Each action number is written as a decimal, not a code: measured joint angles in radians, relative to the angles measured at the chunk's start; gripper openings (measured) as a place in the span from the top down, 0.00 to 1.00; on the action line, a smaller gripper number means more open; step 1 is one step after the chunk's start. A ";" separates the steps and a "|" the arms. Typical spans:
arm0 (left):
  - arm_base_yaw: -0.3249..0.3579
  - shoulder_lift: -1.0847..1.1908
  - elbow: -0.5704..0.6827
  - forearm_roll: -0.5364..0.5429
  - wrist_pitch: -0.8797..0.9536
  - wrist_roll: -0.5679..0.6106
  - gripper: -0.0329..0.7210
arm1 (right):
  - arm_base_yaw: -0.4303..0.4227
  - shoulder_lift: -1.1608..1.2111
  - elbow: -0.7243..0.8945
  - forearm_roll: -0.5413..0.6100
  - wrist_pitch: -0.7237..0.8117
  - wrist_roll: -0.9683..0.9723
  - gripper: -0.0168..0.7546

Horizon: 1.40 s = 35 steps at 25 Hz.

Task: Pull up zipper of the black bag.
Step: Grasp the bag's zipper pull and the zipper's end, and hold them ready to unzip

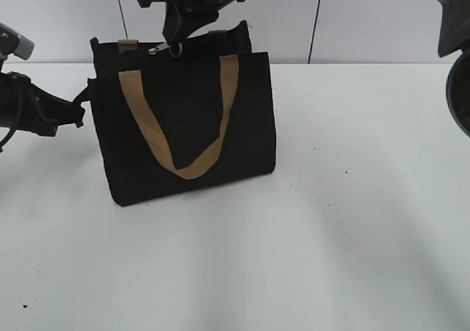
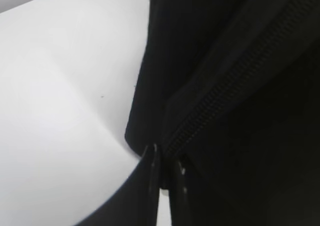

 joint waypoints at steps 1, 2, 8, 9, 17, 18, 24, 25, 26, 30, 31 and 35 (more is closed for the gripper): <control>0.000 0.000 0.000 0.000 -0.007 0.000 0.93 | 0.000 0.000 0.000 -0.029 0.000 0.000 0.99; 0.000 0.000 0.000 0.001 -0.012 0.000 0.93 | 0.000 -0.002 0.000 -0.066 0.000 0.000 0.99; 0.000 -0.001 0.000 0.001 -0.020 0.000 0.93 | -0.010 -0.042 0.000 -0.193 0.005 0.002 0.99; 0.000 -0.002 0.000 0.001 -0.020 0.000 0.93 | -0.019 -0.046 0.000 -0.195 0.010 0.005 0.99; 0.000 -0.006 0.000 0.001 -0.022 0.000 0.93 | -0.103 -0.060 0.006 -0.215 0.017 0.018 1.00; 0.001 -0.006 0.000 0.002 -0.024 0.000 0.93 | -0.107 -0.062 0.006 -0.217 0.017 0.018 1.00; 0.001 -0.006 0.000 0.002 -0.008 0.000 0.93 | -0.110 -0.067 0.006 -0.192 0.016 0.019 0.99; 0.001 -0.006 0.000 0.003 -0.001 0.000 0.93 | -0.110 -0.070 0.006 -0.184 0.016 0.017 0.98; 0.001 -0.006 0.000 0.004 0.006 0.000 0.92 | -0.111 -0.077 0.006 -0.176 0.016 0.011 0.96; 0.002 -0.022 0.000 0.007 0.015 -0.013 0.66 | -0.117 -0.121 0.006 -0.170 0.013 0.000 0.65; 0.002 -0.032 0.000 0.005 0.015 -0.021 0.56 | -0.118 -0.130 0.005 -0.170 0.013 0.000 0.56; 0.002 -0.087 0.000 -0.012 -0.035 -0.120 0.15 | -0.118 -0.152 0.005 -0.175 0.011 0.000 0.40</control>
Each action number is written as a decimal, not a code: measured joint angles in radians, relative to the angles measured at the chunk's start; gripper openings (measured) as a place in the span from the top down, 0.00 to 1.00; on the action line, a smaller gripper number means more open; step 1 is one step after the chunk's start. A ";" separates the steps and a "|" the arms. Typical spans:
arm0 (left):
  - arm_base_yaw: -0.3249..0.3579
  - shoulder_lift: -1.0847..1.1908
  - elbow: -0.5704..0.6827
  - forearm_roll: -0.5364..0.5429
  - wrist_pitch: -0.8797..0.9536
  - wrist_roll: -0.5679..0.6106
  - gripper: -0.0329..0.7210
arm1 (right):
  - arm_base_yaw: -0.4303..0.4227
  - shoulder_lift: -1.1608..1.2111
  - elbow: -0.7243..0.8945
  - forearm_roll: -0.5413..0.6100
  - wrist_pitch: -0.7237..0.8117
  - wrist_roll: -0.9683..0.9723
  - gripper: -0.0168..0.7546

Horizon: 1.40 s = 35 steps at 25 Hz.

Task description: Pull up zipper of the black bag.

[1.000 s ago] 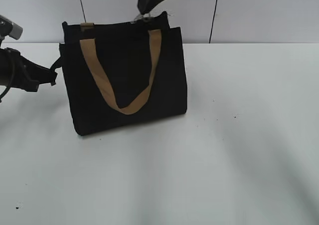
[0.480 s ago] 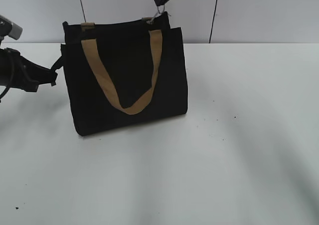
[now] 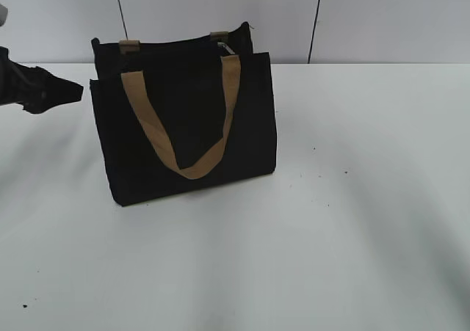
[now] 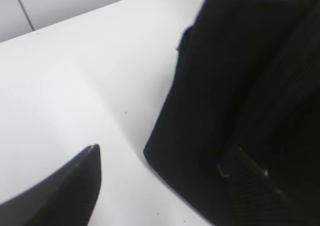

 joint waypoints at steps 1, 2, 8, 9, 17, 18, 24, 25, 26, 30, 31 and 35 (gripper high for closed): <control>0.000 -0.013 0.000 0.006 -0.016 -0.037 0.11 | 0.000 -0.004 0.000 -0.007 0.000 0.000 0.39; 0.000 -0.034 0.000 0.023 -0.031 -0.097 0.09 | 0.000 -0.008 0.000 -0.019 0.000 0.000 0.38; 0.001 -0.160 0.000 0.330 -0.081 -0.533 0.13 | 0.000 -0.014 0.005 -0.168 -0.001 -0.001 0.37; 0.001 -0.182 -0.001 0.435 -0.072 -0.621 0.14 | 0.000 -0.016 0.012 -0.194 -0.003 -0.001 0.37; 0.001 -0.252 -0.251 1.384 0.220 -1.591 0.17 | -0.063 -0.104 0.135 -0.300 -0.004 -0.031 0.37; 0.001 -0.252 -0.283 1.445 0.263 -1.653 0.17 | -0.082 -0.125 0.166 -0.300 -0.005 -0.034 0.37; 0.002 -0.288 -0.354 1.622 0.436 -1.862 0.19 | -0.241 -0.341 0.474 -0.221 -0.007 -0.037 0.37; 0.002 -0.303 -0.349 1.628 0.451 -1.869 0.19 | -0.264 -0.396 0.542 -0.210 -0.007 -0.038 0.37; 0.002 -0.330 -0.334 1.627 0.456 -1.873 0.19 | -0.289 -0.457 0.614 -0.200 -0.008 -0.038 0.37; 0.002 -0.497 -0.202 1.575 0.417 -1.878 0.19 | -0.353 -0.723 0.926 -0.171 -0.043 -0.042 0.37; 0.002 -0.548 -0.163 1.564 0.401 -1.878 0.19 | -0.357 -0.785 0.995 -0.166 -0.067 -0.042 0.37; 0.002 -0.742 0.018 1.532 0.380 -1.878 0.20 | -0.360 -1.053 1.291 -0.126 -0.136 -0.042 0.37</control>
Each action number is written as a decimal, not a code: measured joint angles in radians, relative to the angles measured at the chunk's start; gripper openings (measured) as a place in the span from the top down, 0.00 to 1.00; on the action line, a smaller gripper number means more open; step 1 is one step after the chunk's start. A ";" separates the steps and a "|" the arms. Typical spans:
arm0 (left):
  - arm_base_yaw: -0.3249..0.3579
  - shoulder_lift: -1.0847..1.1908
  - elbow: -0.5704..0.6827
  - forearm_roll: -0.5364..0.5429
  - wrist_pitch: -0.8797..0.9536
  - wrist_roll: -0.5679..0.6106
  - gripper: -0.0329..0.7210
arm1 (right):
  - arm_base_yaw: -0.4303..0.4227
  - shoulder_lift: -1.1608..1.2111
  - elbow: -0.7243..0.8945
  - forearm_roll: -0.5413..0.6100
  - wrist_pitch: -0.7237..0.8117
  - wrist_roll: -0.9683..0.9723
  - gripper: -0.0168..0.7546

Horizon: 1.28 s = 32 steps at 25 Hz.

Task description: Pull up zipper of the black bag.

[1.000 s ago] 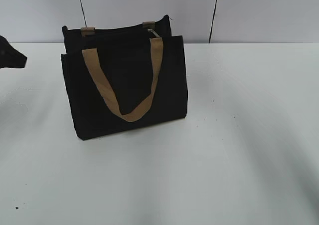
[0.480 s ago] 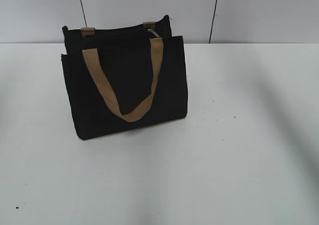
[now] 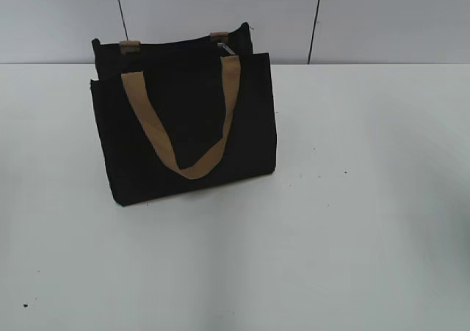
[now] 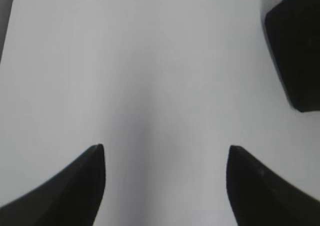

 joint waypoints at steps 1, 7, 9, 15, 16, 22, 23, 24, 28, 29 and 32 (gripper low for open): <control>0.000 -0.044 0.037 0.000 -0.001 0.000 0.20 | 0.000 -0.064 0.069 0.007 -0.009 0.000 0.37; 0.000 -0.383 0.244 -0.011 0.029 0.000 0.20 | -0.001 -0.382 0.381 0.014 -0.024 0.005 0.37; 0.000 -0.471 0.283 -0.014 0.079 0.000 0.20 | -0.001 -0.466 0.463 0.016 -0.023 0.006 0.37; 0.000 -0.709 0.345 -0.037 0.157 0.000 0.21 | -0.001 -0.680 0.633 0.033 -0.023 0.011 0.37; 0.000 -0.747 0.351 -0.041 0.156 0.000 0.21 | -0.001 -0.713 0.650 0.038 -0.022 0.011 0.37; 0.000 -0.940 0.370 -0.051 0.132 0.000 0.22 | -0.001 -0.873 0.677 0.041 -0.012 0.011 0.37; 0.000 -0.971 0.371 -0.051 0.128 0.000 0.23 | -0.001 -0.895 0.679 0.041 -0.009 0.011 0.37; 0.000 -0.990 0.373 -0.052 0.128 0.000 0.23 | -0.001 -0.922 0.679 0.040 -0.008 0.011 0.37; 0.000 -0.999 0.376 -0.059 0.124 0.006 0.25 | -0.001 -1.039 0.681 0.040 -0.006 0.011 0.37; 0.000 -1.000 0.376 -0.062 0.124 0.009 0.25 | -0.001 -1.072 0.681 0.040 -0.006 0.014 0.37; -0.001 -1.000 0.378 -0.069 0.124 0.013 0.26 | -0.001 -1.156 0.681 0.038 -0.004 0.039 0.37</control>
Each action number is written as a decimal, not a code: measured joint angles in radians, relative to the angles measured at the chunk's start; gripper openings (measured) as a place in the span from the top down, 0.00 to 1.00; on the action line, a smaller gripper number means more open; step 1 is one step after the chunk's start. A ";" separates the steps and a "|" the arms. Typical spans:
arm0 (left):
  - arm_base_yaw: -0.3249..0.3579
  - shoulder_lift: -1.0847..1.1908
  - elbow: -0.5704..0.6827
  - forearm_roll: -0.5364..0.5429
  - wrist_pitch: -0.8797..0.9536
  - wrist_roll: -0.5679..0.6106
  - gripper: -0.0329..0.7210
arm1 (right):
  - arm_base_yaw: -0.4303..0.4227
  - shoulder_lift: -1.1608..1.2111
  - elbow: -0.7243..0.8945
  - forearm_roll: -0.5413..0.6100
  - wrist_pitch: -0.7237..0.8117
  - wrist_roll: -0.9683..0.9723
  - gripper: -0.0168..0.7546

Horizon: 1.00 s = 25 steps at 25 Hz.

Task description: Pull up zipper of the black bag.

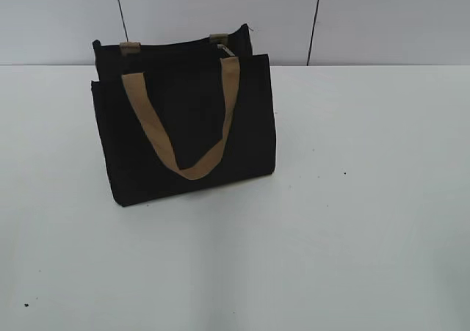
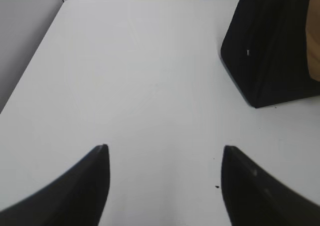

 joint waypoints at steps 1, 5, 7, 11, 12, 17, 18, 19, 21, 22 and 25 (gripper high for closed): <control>-0.006 0.000 0.000 -0.001 0.000 0.001 0.26 | 0.000 -0.007 0.000 0.000 0.002 0.007 0.37; -0.064 -0.001 0.000 -0.003 0.000 0.003 0.26 | 0.000 -0.011 0.000 -0.002 0.004 0.019 0.37; -0.103 -0.001 0.001 -0.004 0.000 0.003 0.26 | 0.000 -0.011 0.000 -0.003 0.006 0.019 0.37; -0.167 -0.002 0.001 -0.004 0.000 0.003 0.26 | 0.000 -0.011 0.000 0.001 0.006 0.019 0.37; -0.180 -0.002 0.001 -0.005 0.000 0.003 0.26 | 0.000 -0.011 0.000 0.001 0.006 0.019 0.37; -0.188 -0.002 0.001 -0.005 0.000 0.003 0.26 | 0.000 -0.011 0.000 0.002 0.006 0.019 0.37; -0.188 -0.002 0.001 -0.005 0.000 0.003 0.26 | 0.000 -0.011 0.000 0.002 0.006 0.019 0.37; -0.188 -0.002 0.001 -0.006 0.000 0.003 0.26 | 0.000 -0.011 0.000 0.002 0.006 0.019 0.37; -0.188 -0.002 0.001 -0.006 0.000 0.003 0.26 | -0.006 -0.011 0.000 0.003 0.006 0.019 0.37; -0.188 -0.002 0.001 -0.006 0.000 0.003 0.26 | -0.018 -0.011 0.000 0.003 0.006 0.019 0.37; -0.188 -0.002 0.001 -0.006 0.000 0.003 0.26 | -0.084 -0.011 0.000 0.003 0.006 0.019 0.37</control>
